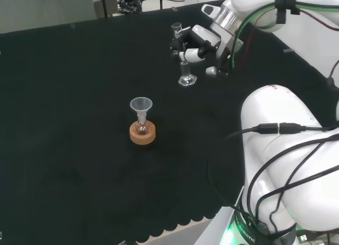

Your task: Pour the water from the graduated cylinder into the round-bottom flask.

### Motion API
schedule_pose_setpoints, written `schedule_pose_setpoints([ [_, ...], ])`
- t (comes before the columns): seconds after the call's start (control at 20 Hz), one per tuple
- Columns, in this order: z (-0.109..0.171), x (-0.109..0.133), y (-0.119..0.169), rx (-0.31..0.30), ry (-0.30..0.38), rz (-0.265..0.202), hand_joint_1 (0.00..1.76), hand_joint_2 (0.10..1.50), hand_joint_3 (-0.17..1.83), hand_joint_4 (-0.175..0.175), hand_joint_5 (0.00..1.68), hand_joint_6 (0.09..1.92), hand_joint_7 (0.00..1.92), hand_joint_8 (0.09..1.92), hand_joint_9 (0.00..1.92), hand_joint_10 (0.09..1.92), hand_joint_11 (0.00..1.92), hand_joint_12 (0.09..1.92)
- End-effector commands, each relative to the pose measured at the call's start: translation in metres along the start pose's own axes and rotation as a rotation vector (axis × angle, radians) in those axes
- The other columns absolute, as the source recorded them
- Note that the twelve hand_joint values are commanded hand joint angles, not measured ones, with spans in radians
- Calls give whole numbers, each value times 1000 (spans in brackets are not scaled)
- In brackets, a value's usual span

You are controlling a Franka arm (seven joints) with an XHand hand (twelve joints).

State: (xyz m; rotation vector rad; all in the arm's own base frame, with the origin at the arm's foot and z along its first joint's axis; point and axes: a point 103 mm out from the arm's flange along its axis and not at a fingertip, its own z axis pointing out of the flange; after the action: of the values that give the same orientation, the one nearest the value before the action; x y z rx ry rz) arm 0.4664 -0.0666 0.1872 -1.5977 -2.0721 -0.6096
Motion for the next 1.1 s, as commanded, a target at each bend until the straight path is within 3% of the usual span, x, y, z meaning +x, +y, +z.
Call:
schedule_pose_setpoints([
  [0.05, -9, 32, -54, 84, -133, 20, 1264, 1107, -2, -175, 988, 997, 1018, 973, 1357, 171, 1175, 793],
  [0.4, 3, 50, -96, 198, -242, 39, 1264, 1106, -2, -175, 988, 995, 1018, 972, 1360, 166, 1178, 790],
  [0.7, 13, 51, -101, 336, -330, 23, 1264, 1106, -2, -175, 989, 994, 1019, 971, 1362, 161, 1180, 788],
  [1.1, 30, 56, -105, 500, -421, 53, 1264, 1105, -1, -175, 990, 991, 1020, 968, 1365, 155, 1183, 786],
])
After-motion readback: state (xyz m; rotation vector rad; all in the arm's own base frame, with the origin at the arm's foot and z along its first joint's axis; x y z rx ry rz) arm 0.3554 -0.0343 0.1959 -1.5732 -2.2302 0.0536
